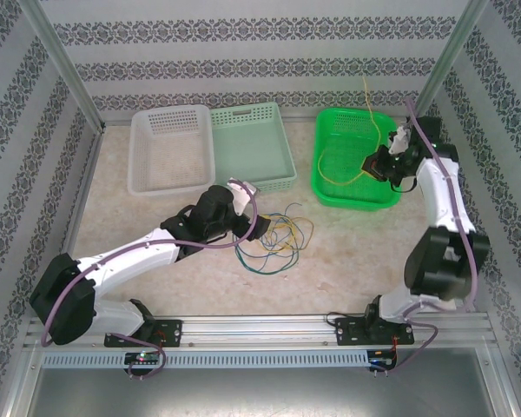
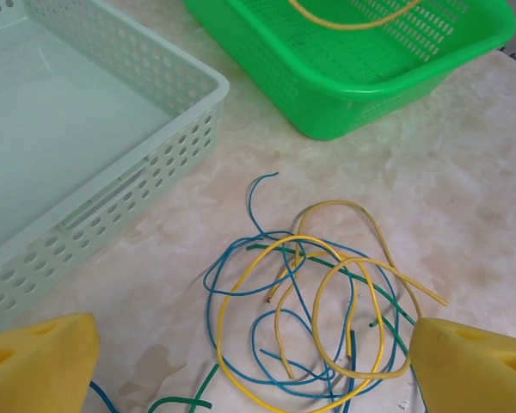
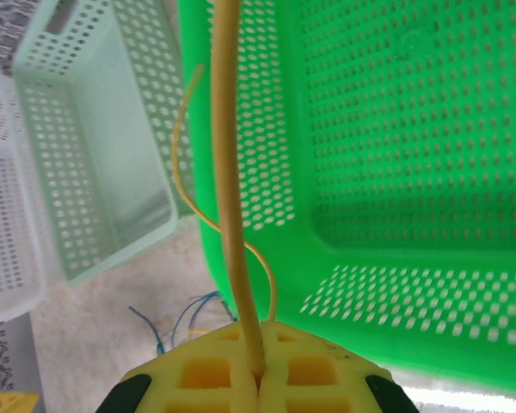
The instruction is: Untangle the cables
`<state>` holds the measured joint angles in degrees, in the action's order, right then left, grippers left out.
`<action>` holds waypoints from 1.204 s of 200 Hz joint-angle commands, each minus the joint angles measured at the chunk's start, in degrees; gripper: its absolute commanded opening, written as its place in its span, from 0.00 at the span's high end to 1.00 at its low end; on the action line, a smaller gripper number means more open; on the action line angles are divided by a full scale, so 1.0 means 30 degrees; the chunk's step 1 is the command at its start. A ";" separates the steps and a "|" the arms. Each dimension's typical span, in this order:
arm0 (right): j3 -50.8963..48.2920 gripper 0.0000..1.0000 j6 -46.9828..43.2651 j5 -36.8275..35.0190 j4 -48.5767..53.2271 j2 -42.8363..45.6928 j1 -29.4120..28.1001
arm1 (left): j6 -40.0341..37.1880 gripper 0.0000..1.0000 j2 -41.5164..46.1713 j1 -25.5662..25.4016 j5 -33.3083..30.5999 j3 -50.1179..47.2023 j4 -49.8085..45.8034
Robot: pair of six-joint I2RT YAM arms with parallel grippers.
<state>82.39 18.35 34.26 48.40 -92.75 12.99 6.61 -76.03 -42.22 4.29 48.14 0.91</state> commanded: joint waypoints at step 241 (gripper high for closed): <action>-0.2967 0.25 -0.1494 -0.4299 -0.1614 0.3993 -0.3425 | 0.5445 0.16 -0.3850 0.0330 0.4089 0.1634 -0.0469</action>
<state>79.72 13.45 22.68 45.19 -83.26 6.63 15.77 -85.67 -41.87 11.77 52.62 -0.86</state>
